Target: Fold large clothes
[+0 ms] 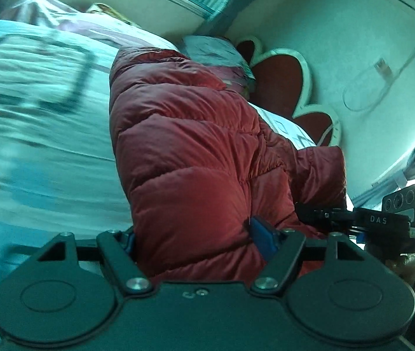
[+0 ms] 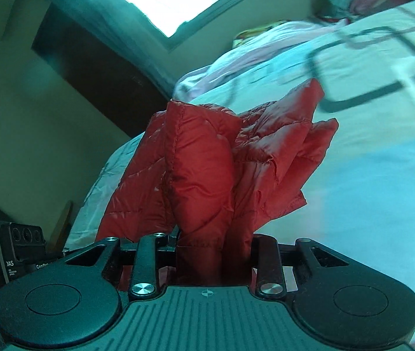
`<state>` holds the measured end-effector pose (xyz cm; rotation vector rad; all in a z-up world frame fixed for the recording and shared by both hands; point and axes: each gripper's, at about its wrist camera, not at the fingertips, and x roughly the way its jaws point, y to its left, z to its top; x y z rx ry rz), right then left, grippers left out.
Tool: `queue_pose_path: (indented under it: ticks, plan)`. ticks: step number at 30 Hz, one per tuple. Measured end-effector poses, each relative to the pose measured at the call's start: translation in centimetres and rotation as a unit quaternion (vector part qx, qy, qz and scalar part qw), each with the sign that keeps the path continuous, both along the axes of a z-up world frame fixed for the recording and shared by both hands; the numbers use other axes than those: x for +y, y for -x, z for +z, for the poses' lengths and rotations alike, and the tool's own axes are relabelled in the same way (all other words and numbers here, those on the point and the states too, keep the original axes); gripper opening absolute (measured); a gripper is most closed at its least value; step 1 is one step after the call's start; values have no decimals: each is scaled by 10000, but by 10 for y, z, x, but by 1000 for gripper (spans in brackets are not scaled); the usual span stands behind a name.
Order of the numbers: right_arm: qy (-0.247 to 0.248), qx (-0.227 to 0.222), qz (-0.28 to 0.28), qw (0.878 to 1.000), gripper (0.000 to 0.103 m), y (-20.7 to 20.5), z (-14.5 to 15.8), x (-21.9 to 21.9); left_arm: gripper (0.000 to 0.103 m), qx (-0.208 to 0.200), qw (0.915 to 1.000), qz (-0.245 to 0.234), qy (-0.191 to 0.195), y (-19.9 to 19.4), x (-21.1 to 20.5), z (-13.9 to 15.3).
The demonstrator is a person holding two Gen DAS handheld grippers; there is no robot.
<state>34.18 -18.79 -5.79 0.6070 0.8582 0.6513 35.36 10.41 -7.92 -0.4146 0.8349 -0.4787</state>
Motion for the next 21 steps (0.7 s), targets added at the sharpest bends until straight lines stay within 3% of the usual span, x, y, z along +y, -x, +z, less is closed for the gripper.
queue_pose_path:
  ticks: [4,7,9,11,15,19,20,21]
  plan:
    - [-83,139,170,9997,31,-22,-14,68,73,181,9998,-38,-41,-14,63,-20]
    - [175,289,372,9987,31,-41,-46,118,80,783,9966,218,113,-28,108,-60]
    - [119,780,191,9967,44,-51,-79,133,80,838,9938,370,632,-26,126,-74]
    - [-96,958,-62,9953,50,-52,-90,132,80,750,9941,423,667,-21,124,-73]
    - [321,693,-102,9970,53,-41,-73,127,82,564,9961,413,536,-13,117,-69]
    - [729,-145,-642,9952,53,-23,-30,99,78,160,9970,644,404,-4,145,-45]
    - [790,-384,-708,9936,51,-23,-18,96,78,-27,9967,721,375,-6,149,-36]
    - [791,-558,-660,9931,42,-20,-7,100,74,-193,9963,771,342,-9,152,-29]
